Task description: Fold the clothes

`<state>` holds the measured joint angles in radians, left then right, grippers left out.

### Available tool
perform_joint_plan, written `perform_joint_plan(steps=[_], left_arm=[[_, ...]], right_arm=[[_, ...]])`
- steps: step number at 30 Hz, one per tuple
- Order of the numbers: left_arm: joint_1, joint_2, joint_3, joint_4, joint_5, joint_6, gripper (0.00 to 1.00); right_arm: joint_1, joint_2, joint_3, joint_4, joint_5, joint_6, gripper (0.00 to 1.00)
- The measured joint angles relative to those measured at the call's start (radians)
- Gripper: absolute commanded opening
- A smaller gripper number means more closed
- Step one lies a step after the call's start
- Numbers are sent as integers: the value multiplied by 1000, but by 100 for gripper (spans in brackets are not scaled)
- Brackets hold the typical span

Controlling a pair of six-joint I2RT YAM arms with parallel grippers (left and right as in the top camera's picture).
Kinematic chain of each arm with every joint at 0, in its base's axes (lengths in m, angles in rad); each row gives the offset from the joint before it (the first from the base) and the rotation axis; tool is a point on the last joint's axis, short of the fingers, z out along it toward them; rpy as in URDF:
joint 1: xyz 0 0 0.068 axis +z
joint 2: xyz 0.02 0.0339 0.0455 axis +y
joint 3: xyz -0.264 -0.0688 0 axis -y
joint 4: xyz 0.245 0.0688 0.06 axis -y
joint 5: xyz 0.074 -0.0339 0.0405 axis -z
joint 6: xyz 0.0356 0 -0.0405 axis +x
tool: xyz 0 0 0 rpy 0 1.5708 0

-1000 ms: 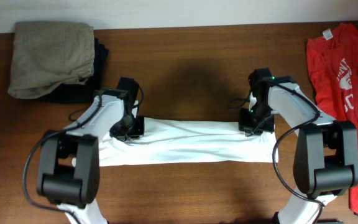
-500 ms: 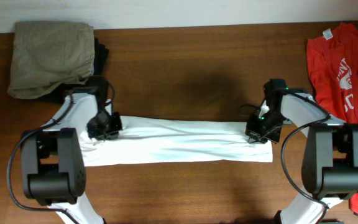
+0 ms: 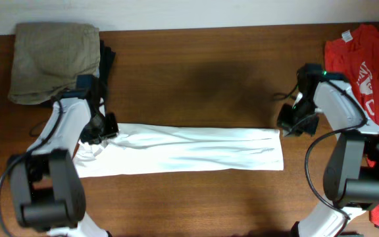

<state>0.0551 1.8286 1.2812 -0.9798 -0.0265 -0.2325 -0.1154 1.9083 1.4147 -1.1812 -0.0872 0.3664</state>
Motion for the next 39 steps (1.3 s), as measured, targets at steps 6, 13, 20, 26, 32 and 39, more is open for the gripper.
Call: perform_joint_plan(steps=[6,13,20,26,32,39], left_arm=[[0,-226,29,1,-10,-9,99],[0,-273,31,-5,-11,-8,99],[0,-273,31,-24,-3,-8,99],[0,-273,31,-27,1,-8,99],[0,-273,31,-27,1,-8,99],[0,-273,31,-27,5,-8,99]], right_arm=[[-24,-98,106,-95,51,-34,75],[-84,-138,-2,-47,-24,-148,77],[-158,-134,-309,248,-288,-280,79],[-196,-136,-449,355,-437,-332,81],[-136,-154,-522,478,-542,-312,58],[-69,-148,-565,513,-537,-248,4]])
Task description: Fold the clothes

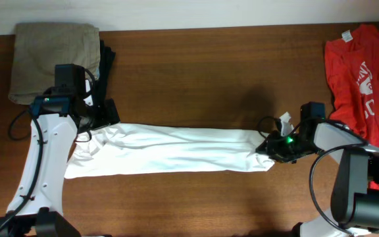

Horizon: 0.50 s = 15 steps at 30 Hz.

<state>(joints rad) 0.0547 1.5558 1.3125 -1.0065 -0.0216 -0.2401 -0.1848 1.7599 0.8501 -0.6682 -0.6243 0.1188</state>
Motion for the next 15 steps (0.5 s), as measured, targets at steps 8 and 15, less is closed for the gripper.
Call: perform_joint_plan(steps=[8,15], left_arm=[[0,0,0,0,0,0,99],[0,0,0,0,-1,0,99]], right_arm=[[-19,3,35,-65,100,112,4],[-82,-21,258,-354,354,144,4]])
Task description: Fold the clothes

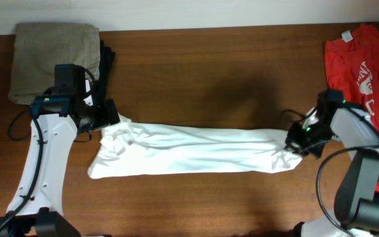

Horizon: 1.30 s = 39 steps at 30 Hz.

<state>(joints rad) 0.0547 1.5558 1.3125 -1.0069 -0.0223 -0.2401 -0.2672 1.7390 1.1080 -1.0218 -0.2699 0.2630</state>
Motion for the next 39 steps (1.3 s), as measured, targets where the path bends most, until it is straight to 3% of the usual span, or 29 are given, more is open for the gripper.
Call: perform_joint_plan(steps=[6,11,21,30,39], left_arm=[[0,0,0,0,0,0,99],[0,0,0,0,0,0,99],[0,0,0,-10,1,0,99],[0,0,0,-15,1,0,99],[0,0,0,-18,1,0,99]], right_arm=[[68,-144,110,-90,64,3,4],[251,-197,115,-90,40,20,4],[619,-130,115,146,8,206,4],[780,-63,115,295,-5,358,4],[864,67,115,383,-9,393,5]])
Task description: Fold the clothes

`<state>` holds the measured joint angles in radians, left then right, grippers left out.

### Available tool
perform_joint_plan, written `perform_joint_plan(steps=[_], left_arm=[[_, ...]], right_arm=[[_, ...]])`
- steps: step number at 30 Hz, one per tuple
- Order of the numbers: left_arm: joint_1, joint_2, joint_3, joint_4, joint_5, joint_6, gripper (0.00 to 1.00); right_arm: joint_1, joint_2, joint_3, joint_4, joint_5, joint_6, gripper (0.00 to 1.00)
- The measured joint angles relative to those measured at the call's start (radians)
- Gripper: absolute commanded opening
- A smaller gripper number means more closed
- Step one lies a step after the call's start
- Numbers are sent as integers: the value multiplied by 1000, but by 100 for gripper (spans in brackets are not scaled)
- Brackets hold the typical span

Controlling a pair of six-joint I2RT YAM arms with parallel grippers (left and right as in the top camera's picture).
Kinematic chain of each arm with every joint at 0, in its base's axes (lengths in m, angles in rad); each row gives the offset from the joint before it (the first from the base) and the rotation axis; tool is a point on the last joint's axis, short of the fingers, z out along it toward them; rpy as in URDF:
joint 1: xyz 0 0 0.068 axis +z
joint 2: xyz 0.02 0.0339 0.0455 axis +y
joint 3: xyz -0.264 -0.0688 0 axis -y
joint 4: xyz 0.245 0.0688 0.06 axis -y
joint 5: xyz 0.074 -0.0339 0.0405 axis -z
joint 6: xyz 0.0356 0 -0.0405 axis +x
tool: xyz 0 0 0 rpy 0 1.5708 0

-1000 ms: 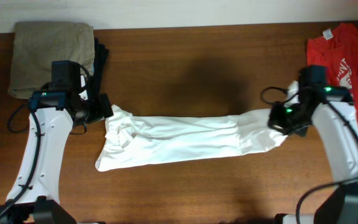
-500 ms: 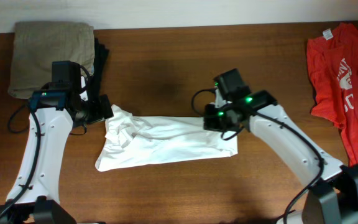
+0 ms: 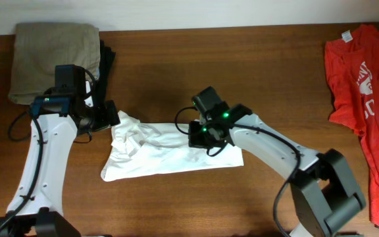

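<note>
A white garment [image 3: 156,157] lies doubled over left of the table's middle, wrinkled and bunched at its upper left corner. My left gripper [image 3: 112,118] sits at that bunched corner and looks shut on it. The right arm reaches far leftward, and my right gripper [image 3: 195,136] is over the middle of the garment's top edge, shut on the end it has laid over. The fingertips of both are hard to make out from overhead.
A folded olive garment [image 3: 52,56] lies at the back left corner with a dark garment [image 3: 108,60] beside it. A red t-shirt [image 3: 364,85] is spread along the right edge. The wooden table [image 3: 255,72] is brown.
My right gripper has gone from the table's right side to the middle, taking the garment's right end with it. The cloth is now about half as long. The left gripper has stayed put.
The white garment first lay as a long flat strip with a gripper at each end. Then the right gripper held the right end, the left arm rose, and the strip shifted right, bunching at the left corner. Now the right end is folded over leftward.
</note>
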<state>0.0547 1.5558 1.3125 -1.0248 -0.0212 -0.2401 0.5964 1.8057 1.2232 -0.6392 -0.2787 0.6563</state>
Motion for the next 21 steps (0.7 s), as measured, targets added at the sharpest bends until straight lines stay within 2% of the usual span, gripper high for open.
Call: perform_joint_plan(steps=[1,5,7,8,14,16,18,19,20,21], left_arm=[[0,0,0,0,-1,0,99],[0,0,0,0,0,0,99],[0,0,0,0,0,0,99],[0,0,0,0,-1,0,99],[0,0,0,-1,0,0,99],[0,0,0,-4,-1,0,99],[0,0,0,-4,-1,0,99],[0,0,0,-5,-1,0,99],[0,0,0,-5,-1,0,99],[0,0,0,-5,-1,0,99]], right_arm=[[7,2,0,11,0,2,11],[33,2,0,29,-3,4,53],[42,2,0,32,-3,8,62],[45,2,0,31,-3,-1,63],[34,2,63,-83,-1,-51,63],[18,2,130,-136,6,-76,59],[0,2,174,-144,9,-100,47],[-8,2,187,-146,12,-114,37],[-17,2,191,-147,17,-121,22],[-27,2,192,-151,21,-124,13]])
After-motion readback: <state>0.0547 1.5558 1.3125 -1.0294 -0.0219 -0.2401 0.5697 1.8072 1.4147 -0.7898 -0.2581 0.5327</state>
